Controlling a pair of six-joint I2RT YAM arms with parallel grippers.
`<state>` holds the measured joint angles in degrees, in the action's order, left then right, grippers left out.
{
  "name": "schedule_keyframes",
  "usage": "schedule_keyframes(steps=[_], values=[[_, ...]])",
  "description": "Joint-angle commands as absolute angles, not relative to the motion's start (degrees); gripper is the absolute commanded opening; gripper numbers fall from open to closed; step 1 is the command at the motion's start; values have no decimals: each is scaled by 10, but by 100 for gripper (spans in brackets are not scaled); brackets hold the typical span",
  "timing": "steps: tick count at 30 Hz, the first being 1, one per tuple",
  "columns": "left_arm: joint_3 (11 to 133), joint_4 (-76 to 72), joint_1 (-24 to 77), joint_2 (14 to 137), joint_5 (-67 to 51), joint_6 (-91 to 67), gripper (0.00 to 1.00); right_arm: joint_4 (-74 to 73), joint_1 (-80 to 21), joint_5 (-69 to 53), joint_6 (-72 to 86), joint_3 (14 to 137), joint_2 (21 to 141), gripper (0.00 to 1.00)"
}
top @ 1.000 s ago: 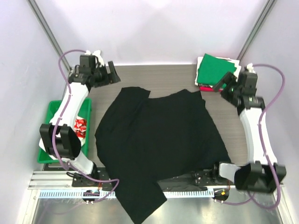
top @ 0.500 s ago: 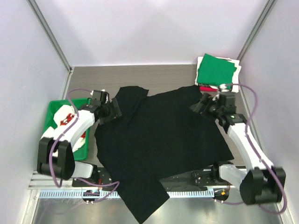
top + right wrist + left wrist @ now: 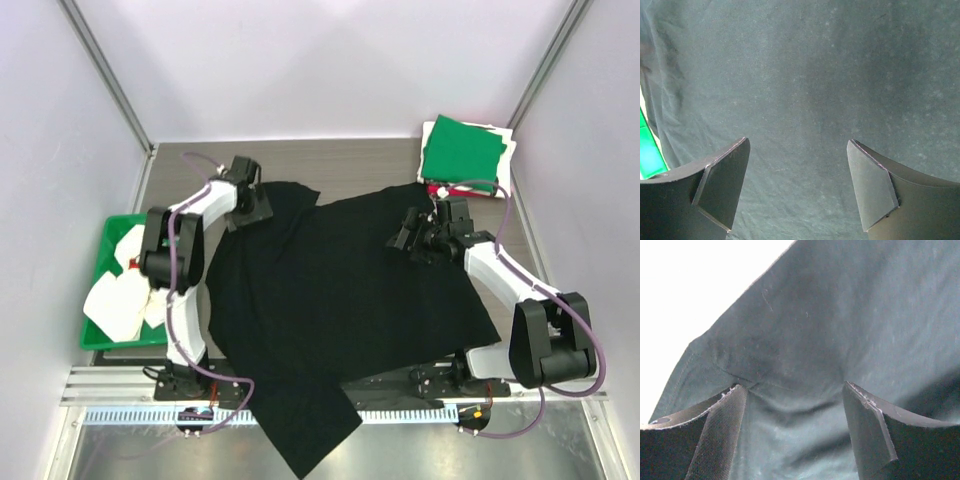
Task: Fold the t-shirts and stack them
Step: Flatten the tshirt out
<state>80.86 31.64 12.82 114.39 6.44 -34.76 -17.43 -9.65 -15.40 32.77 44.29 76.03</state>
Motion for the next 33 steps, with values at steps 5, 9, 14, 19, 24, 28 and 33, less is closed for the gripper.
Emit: schedule_keyframes(steps=[5,9,14,19,24,28,33], values=[[1144,469,126,1371,149,-294,77,-147,-98,-137,304,479,780,85],[1430,588,99,1524,150,-285,78,-143,-98,-137,296,497,810,85],[1535,582,75,1528,93,-324,80,-159,-96,-128,282,532,830,85],[1247,479,86,1225,71,-338,92,-170,-96,-117,296,541,814,85],[1015,498,99,1009,73,-352,91,-184,-98,-103,323,511,739,86],[807,526,158,835,122,-383,90,-233,-105,-80,336,483,688,87],[630,619,307,654,177,-486,89,-271,-120,-68,353,425,630,87]])
